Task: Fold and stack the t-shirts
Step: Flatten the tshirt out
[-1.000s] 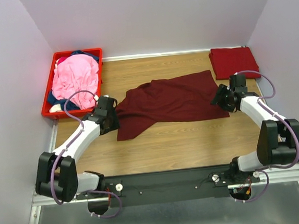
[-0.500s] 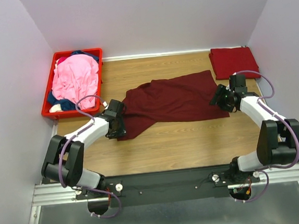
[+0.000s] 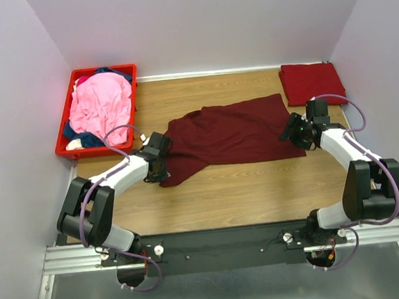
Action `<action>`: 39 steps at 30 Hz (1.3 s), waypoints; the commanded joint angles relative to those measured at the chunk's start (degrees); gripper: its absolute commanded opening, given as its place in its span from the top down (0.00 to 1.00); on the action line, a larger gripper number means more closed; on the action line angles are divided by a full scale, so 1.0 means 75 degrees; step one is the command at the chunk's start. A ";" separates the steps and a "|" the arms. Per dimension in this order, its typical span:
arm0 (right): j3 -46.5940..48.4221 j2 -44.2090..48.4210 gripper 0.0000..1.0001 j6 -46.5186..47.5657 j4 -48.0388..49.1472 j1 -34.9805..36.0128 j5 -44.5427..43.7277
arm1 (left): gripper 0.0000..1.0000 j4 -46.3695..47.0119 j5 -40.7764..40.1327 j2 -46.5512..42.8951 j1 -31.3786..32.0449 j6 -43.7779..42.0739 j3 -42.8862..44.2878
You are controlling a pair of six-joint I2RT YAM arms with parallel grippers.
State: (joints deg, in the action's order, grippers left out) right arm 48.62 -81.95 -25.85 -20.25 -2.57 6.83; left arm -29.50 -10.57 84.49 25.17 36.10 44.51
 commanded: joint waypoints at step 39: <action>-0.0061 -0.1483 0.49 -0.0351 -0.0382 -0.0126 -0.2634 | 1.00 0.0066 -0.0009 -0.1433 0.0031 -0.0454 -0.0076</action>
State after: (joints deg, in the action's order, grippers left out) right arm 49.34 -91.31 -27.66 -22.68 -3.11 -12.62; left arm -29.63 -10.87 75.22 25.26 33.21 44.42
